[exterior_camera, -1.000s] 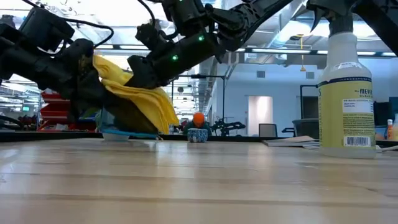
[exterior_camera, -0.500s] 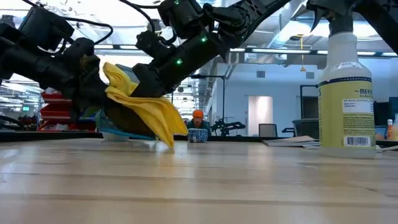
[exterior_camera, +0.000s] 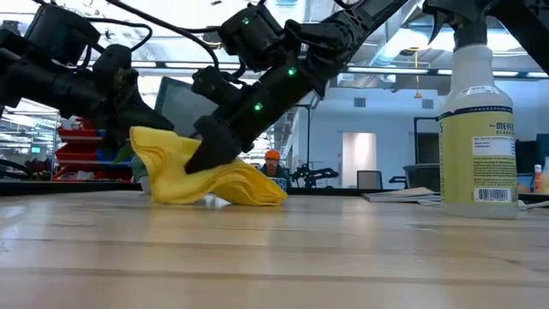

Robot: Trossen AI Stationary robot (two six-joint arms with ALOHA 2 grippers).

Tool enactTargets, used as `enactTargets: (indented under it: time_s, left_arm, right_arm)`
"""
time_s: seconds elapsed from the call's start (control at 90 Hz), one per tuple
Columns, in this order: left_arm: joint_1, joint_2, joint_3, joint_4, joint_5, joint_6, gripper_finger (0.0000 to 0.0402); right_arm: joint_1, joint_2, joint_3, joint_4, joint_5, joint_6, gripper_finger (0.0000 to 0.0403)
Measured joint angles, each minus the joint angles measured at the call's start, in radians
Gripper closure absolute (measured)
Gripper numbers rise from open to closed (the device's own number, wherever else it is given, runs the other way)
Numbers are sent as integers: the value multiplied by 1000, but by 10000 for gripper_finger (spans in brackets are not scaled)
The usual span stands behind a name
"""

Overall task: Apply microfiber cloth
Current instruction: Wipe the front and back of the blue tablet using the yellow microfiber cloth

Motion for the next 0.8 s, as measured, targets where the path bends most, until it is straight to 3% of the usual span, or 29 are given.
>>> enactTargets:
  time_s: [0.333,0.578,0.8]
  left_arm:
    - [6,-1,3,-22,-10,-10,391]
    - [6,-1,3,-65,-5,-34,391]
    - [6,0,3,-91,6,-37,391]
  right_arm:
    - [-8,-2,1,40,62,-24,402]
    - [-13,-8,87,3,179,-104,402]
    - [-32,-9,190,-57,219,-201,402]
